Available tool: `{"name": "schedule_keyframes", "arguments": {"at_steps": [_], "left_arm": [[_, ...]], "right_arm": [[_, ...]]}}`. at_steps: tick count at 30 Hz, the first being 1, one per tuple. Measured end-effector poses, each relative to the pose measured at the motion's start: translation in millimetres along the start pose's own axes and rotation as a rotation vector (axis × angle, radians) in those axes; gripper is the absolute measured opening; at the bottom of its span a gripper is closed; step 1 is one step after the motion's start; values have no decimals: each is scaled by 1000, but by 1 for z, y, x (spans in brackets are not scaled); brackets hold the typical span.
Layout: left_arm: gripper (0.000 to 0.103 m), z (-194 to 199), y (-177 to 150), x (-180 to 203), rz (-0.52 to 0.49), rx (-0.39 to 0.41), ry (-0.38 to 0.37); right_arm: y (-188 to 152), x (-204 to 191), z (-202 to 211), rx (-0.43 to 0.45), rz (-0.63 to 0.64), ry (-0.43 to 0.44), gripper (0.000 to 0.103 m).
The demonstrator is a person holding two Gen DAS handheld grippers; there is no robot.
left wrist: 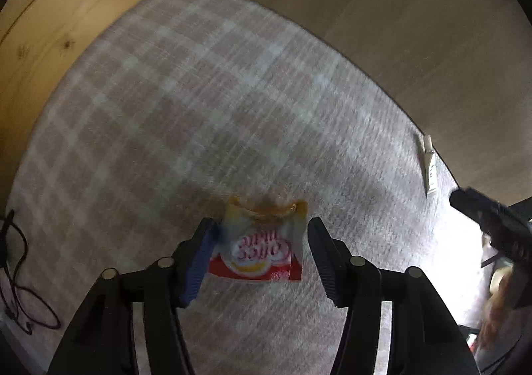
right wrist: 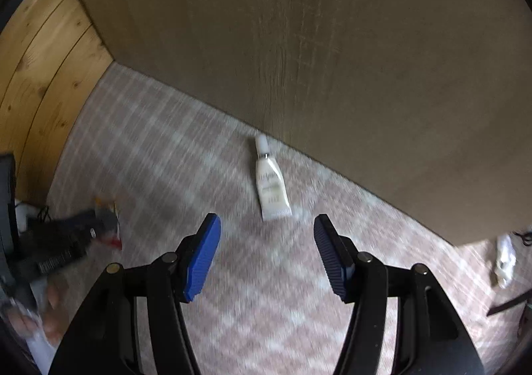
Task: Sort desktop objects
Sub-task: 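Grasp the last Coffee-mate sachet with the left gripper while the right gripper grasps the white cream tube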
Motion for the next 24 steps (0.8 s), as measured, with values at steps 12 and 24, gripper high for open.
{"name": "schedule_keyframes", "arguments": {"at_steps": [12, 24], "left_arm": [[49, -5, -13, 25, -71, 44, 75], [35, -7, -31, 32, -67, 53, 78]], "right_arm": [[17, -1, -29, -10, 35, -60, 57], [9, -2, -34, -36, 39, -84, 22]]}}
Point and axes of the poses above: each gripper's, at about its wrist camera, not at the fingertips, and z roughly against the way its jaws point, x to its right, y to its top, the point moved 2 cm from there along -z, roughly the way its jaws point, and after that the axes turned 12 degrees about y, right-handed, at the moved point
